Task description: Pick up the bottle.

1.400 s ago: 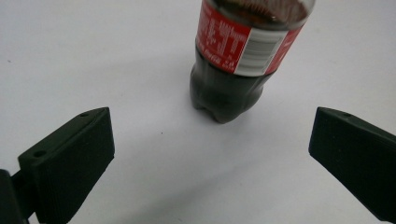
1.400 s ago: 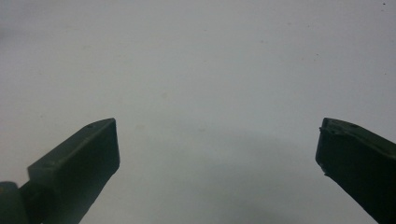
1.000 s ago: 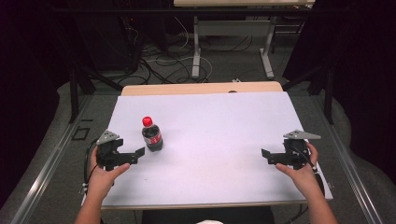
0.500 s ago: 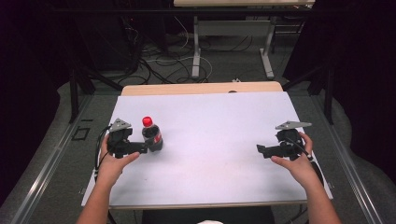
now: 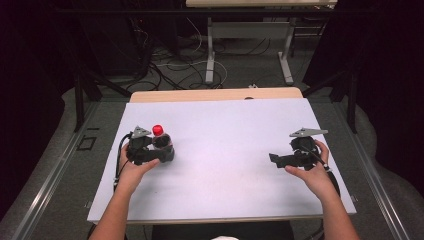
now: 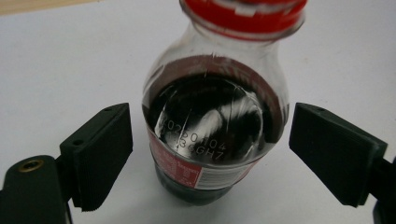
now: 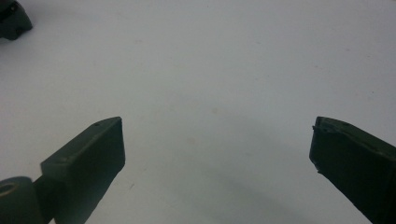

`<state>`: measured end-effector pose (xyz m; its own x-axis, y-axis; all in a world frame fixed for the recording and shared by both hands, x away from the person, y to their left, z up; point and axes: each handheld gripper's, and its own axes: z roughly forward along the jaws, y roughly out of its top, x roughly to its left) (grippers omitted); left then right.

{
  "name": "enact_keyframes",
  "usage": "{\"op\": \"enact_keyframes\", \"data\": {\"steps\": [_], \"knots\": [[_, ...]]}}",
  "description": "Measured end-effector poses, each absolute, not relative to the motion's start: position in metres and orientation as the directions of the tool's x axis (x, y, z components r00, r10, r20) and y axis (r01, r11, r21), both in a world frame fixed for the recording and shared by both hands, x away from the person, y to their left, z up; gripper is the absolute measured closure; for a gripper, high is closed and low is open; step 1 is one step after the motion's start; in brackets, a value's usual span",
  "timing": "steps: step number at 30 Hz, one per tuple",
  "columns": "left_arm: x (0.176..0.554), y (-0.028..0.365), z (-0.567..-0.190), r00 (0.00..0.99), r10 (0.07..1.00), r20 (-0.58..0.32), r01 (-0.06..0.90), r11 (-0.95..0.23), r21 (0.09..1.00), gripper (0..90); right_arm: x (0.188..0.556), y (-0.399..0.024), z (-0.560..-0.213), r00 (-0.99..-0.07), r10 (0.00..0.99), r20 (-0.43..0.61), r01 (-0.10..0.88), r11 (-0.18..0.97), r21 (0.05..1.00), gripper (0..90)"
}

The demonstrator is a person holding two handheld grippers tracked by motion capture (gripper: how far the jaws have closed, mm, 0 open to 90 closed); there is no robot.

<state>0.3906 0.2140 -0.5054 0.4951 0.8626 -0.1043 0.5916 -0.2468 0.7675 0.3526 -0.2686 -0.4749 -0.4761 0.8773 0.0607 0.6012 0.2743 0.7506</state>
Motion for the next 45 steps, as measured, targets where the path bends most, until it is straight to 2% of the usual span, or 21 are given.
{"op": "enact_keyframes", "data": {"steps": [7,10,14,17,18,23,39,45], "knots": [[0.392,0.208,-0.51,0.502,0.862,-0.067,0.566,-0.269,0.779,20.3,0.353,-0.27,-0.478,-0.477,0.877,0.065,0.596,0.268,0.757,3.0],[0.393,0.208,-0.512,0.497,0.865,-0.069,0.566,-0.263,0.782,21.3,0.352,-0.27,-0.478,-0.472,0.879,0.069,0.601,0.264,0.754,3.0],[0.393,0.21,-0.517,0.484,0.872,-0.079,0.568,-0.243,0.787,26.8,0.352,-0.269,-0.478,-0.466,0.882,0.068,0.603,0.26,0.754,3.0],[0.392,0.21,-0.518,0.479,0.873,-0.096,0.572,-0.228,0.788,27.6,0.352,-0.269,-0.478,-0.469,0.881,0.067,0.598,0.261,0.758,3.0],[0.391,0.21,-0.518,0.486,0.872,-0.059,0.549,-0.252,0.797,28.0,0.352,-0.268,-0.479,-0.473,0.878,0.07,0.598,0.262,0.757,3.0],[0.39,0.209,-0.518,0.486,0.873,-0.033,0.531,-0.266,0.805,29.1,0.352,-0.267,-0.479,-0.475,0.877,0.066,0.594,0.264,0.76,3.1],[0.382,0.209,-0.511,0.496,0.868,-0.029,0.524,-0.273,0.807,29.7,0.348,-0.261,-0.481,-0.49,0.869,0.072,0.589,0.269,0.762,3.5],[0.375,0.205,-0.499,0.529,0.848,-0.034,0.518,-0.29,0.805,29.7,0.344,-0.256,-0.478,-0.501,0.862,0.073,0.585,0.275,0.763,4.0]]}}
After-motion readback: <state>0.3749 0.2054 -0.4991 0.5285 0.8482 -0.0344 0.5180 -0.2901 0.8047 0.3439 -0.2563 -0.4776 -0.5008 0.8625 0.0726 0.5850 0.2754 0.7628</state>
